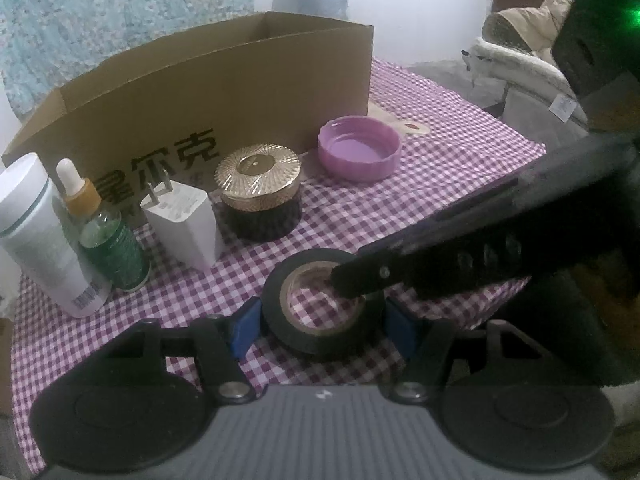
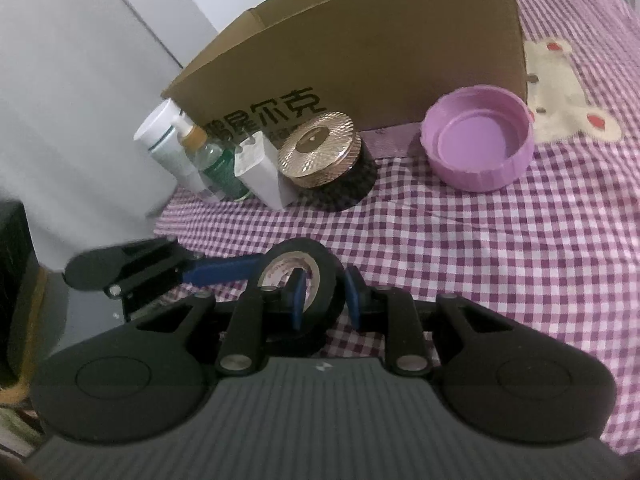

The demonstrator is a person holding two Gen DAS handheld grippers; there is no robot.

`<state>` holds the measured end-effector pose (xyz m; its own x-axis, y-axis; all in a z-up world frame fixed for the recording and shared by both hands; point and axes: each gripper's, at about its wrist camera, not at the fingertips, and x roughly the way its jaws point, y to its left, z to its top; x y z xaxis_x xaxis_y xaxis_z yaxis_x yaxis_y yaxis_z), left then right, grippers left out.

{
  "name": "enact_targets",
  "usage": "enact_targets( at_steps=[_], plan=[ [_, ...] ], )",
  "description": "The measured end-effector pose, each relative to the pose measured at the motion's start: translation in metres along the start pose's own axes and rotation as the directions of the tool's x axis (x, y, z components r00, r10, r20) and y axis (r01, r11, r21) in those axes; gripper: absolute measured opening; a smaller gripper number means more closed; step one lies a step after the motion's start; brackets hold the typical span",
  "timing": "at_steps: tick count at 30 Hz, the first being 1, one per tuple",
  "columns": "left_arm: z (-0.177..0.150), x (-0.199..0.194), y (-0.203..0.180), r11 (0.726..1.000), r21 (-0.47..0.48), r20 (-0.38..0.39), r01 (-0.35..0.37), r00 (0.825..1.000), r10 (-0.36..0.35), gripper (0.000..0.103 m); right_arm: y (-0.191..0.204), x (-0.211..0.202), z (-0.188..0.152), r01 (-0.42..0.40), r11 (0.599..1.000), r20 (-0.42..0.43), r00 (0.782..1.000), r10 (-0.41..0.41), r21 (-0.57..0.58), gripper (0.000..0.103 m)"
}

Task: Organize rigid objects
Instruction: 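Lift the black tape roll off the table with the right gripper, then carry the tape roll into the box and open the right gripper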

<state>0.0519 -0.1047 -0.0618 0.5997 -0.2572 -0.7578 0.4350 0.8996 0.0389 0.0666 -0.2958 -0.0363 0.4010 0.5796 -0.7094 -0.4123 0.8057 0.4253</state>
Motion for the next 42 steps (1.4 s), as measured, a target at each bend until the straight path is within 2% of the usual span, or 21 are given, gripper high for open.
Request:
enact_targets(
  at_steps=[3,8,13,16,20,22,24,26,28,31,33,36,42],
  plan=[
    [-0.001,-0.001,-0.001,1.0,-0.004,0.006,-0.005,1.0,0.005,0.067,0.009,0.0,-0.001,0.036,0.998,0.006,0.999,-0.036,-0.058,0.021],
    [-0.002,-0.009,-0.002,1.0,-0.003,0.023,-0.009,1.0,0.009,0.067,0.015,-0.003,-0.001,0.05,0.996,0.002,0.999,-0.05,-0.072,0.021],
    [0.011,-0.041,0.002,0.999,0.008,0.108,-0.047,0.993,0.046,0.067,0.033,-0.023,0.013,0.041,0.993,0.054,0.998,-0.036,-0.111,0.021],
    [0.03,-0.065,0.008,0.994,0.035,0.189,-0.106,0.977,0.097,0.067,0.052,-0.042,0.034,0.036,0.984,0.123,0.992,-0.014,-0.176,0.021],
    [0.064,-0.088,0.025,0.98,0.054,0.281,-0.189,0.945,0.167,0.067,0.073,-0.059,0.078,0.03,0.962,0.204,0.979,0.027,-0.271,0.022],
    [0.082,-0.093,0.037,0.974,0.055,0.303,-0.218,0.933,0.192,0.067,0.083,-0.062,0.102,0.033,0.947,0.231,0.972,0.044,-0.321,0.022],
    [0.101,-0.091,0.051,0.972,0.052,0.301,-0.23,0.932,0.204,0.067,0.089,-0.061,0.128,0.031,0.932,0.241,0.969,0.062,-0.361,0.022],
    [0.121,-0.08,0.069,0.975,0.041,0.266,-0.218,0.943,0.2,0.067,0.091,-0.05,0.155,0.014,0.926,0.22,0.973,0.074,-0.377,0.023],
    [0.139,-0.063,0.091,0.981,0.027,0.204,-0.19,0.962,0.181,0.067,0.084,-0.034,0.184,-0.017,0.933,0.17,0.982,0.083,-0.359,0.024],
    [0.159,-0.031,0.123,0.99,0.015,0.084,-0.137,0.987,0.136,0.067,0.067,0.002,0.225,-0.072,0.952,0.058,0.994,0.093,-0.298,0.024],
    [0.165,-0.01,0.142,0.995,-0.005,-0.001,-0.101,0.995,0.101,0.067,0.054,0.027,0.243,-0.098,0.962,-0.02,0.995,0.096,-0.256,0.024],
    [0.171,0.018,0.161,0.997,-0.034,-0.107,-0.064,0.992,0.06,0.067,0.038,0.061,0.26,-0.12,0.974,-0.119,0.988,0.099,-0.193,0.024],
    [0.17,0.059,0.178,0.999,-0.029,-0.236,-0.039,0.971,0.032,0.067,0.015,0.109,0.269,-0.14,0.987,-0.275,0.955,0.112,-0.084,0.024]
  ],
)
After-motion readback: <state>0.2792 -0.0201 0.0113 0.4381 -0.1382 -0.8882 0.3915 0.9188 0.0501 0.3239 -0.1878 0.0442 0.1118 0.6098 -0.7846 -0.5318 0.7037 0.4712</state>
